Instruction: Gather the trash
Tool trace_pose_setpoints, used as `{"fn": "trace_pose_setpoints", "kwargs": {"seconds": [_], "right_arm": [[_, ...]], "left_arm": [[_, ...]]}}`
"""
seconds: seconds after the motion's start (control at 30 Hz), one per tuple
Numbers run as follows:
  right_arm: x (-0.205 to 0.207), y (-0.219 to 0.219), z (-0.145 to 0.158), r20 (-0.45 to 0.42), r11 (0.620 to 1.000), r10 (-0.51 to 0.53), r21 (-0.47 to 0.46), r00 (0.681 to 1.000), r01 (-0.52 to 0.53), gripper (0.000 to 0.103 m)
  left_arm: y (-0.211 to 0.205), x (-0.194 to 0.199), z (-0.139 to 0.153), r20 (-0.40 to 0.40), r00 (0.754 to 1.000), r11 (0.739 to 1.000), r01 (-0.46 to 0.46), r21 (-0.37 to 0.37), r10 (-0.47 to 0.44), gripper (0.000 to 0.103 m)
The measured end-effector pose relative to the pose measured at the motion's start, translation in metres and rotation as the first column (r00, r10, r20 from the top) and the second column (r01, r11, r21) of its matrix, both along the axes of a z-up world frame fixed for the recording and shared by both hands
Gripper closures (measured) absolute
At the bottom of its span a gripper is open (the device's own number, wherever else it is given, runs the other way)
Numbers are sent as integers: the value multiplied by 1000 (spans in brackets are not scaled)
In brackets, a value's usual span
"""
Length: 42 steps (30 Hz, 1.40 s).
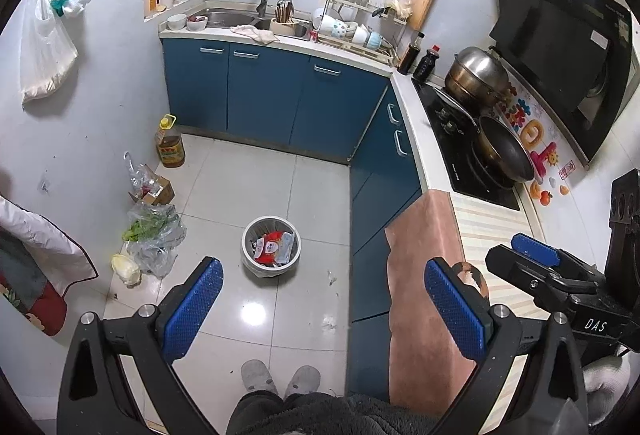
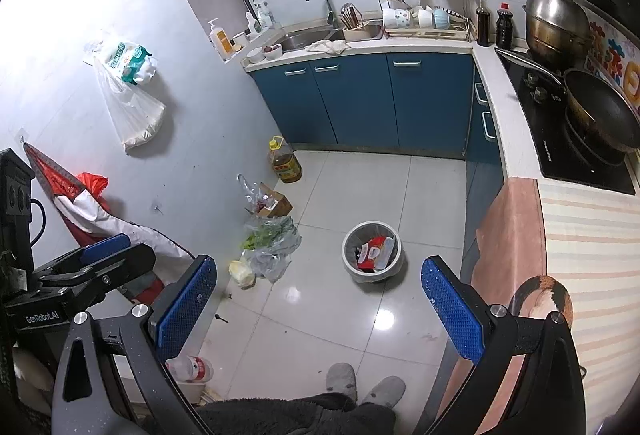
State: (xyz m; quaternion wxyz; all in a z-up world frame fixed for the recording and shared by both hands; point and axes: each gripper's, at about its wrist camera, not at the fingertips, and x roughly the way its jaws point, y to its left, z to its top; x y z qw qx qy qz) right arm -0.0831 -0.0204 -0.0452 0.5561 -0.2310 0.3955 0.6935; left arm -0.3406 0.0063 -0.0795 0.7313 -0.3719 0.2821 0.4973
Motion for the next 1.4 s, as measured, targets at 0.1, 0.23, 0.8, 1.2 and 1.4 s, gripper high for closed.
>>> {"fn": "trace_pose_setpoints", "kwargs": {"seconds": [0.1,0.23,0.8,1.2,1.4], "right_arm": [[1,-1,0,0,1000,-4,-1,1000,4,0],[3,-2,-1,-1,1000,-13,-8,1000,13,0],[18,-8,-3,-3,998,-62,-16,998,62,0],[24,-11,-1,3,998,-67,-8,998,67,0],[23,-12,1,6,998,-69,-4,998,69,0]], "left_arm": [[0,1,1,-1,1000,1000,10,-1,-10,0],[2,3,1,4,1000,1000,18,-4,-18,0],[8,12,1,8,999,999,47,-9,-47,0],[10,16,3,10,999,999,52,-8,-51,0],[9,16,3,9,999,999,51,-8,-51,0]]}}
